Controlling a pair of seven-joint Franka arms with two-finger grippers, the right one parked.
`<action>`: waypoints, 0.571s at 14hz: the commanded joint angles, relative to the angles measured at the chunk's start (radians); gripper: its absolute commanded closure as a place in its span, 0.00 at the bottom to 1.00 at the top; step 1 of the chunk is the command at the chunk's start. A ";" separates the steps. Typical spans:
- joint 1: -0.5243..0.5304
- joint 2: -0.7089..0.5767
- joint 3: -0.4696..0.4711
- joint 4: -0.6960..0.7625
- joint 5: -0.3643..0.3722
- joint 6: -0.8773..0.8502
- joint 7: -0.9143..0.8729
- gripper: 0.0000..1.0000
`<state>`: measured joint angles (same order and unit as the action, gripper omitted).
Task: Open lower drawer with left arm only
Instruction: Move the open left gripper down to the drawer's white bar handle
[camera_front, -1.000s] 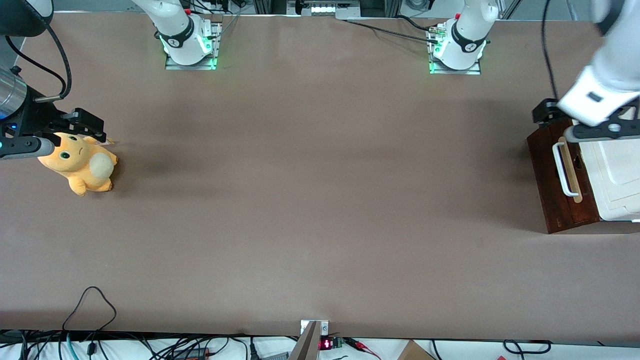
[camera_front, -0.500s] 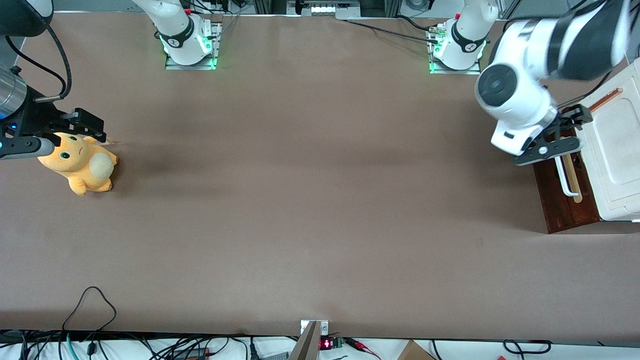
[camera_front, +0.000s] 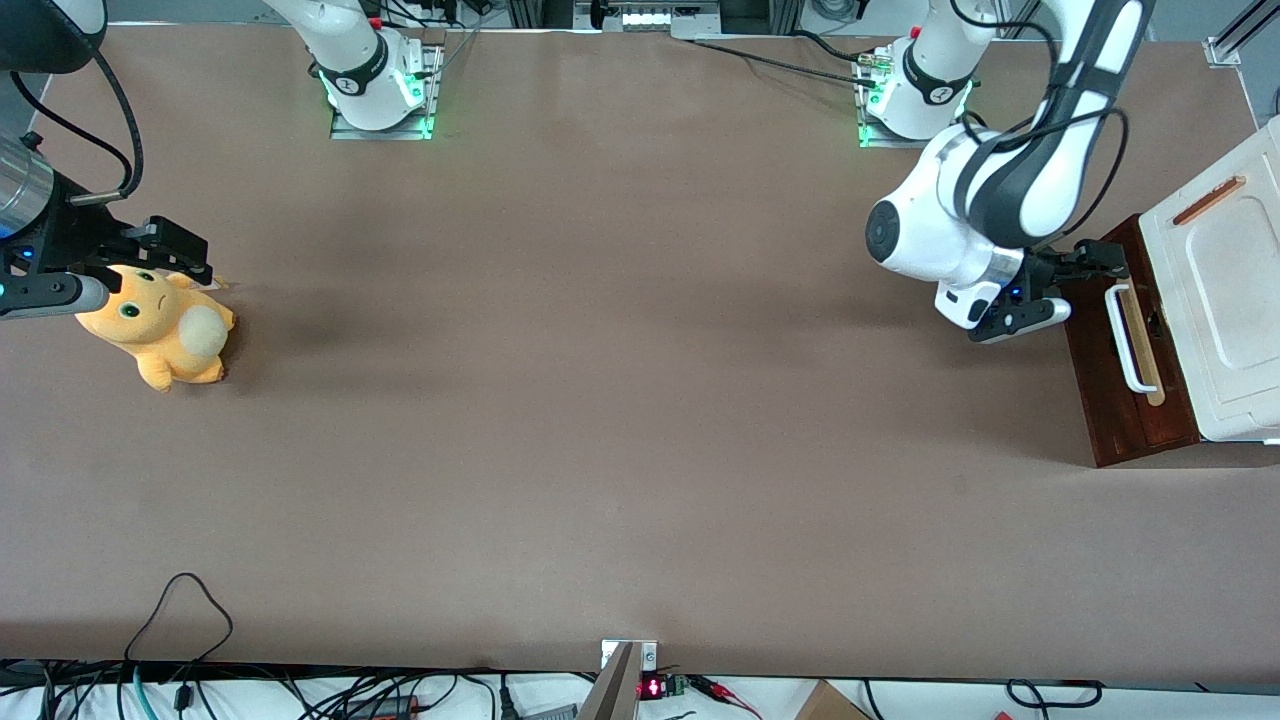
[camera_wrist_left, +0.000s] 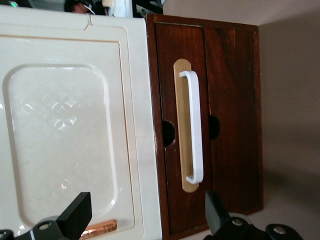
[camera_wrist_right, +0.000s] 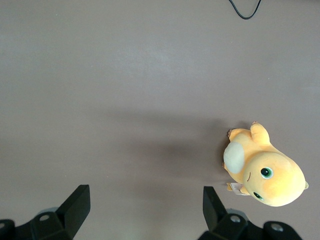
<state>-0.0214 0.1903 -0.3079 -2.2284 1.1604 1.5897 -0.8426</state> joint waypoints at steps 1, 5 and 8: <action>-0.005 0.084 0.003 -0.013 0.093 -0.051 -0.085 0.00; 0.006 0.175 0.030 0.003 0.237 -0.076 -0.122 0.00; 0.009 0.254 0.095 0.055 0.311 -0.076 -0.131 0.00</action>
<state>-0.0169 0.3825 -0.2374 -2.2281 1.4337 1.5324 -0.9618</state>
